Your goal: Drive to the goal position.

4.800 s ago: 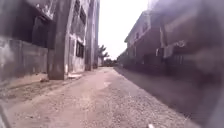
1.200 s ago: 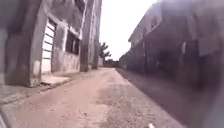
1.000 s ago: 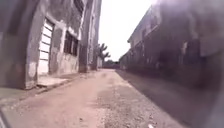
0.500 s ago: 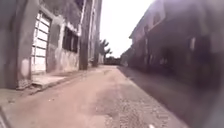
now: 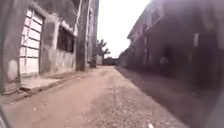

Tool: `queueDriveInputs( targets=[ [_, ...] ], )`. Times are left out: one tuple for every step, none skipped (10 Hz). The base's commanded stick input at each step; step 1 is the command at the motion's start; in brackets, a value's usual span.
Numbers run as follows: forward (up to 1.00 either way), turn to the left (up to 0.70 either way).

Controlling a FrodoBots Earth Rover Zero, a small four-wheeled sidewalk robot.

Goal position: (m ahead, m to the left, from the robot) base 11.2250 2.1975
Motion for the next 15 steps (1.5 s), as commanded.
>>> queueDriveInputs(
  targets=[
    [0.6,0.0],
    [0.6,0.0],
    [0.6,0.0],
    [0.6,0.0],
    [0.6,0.0],
    [0.6,0.0],
    [0.6,0.0],
    [0.6,0.0],
    [0.6,0.0],
    [0.6,0.0],
    [0.6,0.0],
    [0.6,0.0],
    [0.6,-0.08],
    [0.6,-0.15],
    [0.6,-0.15]
  ],
)
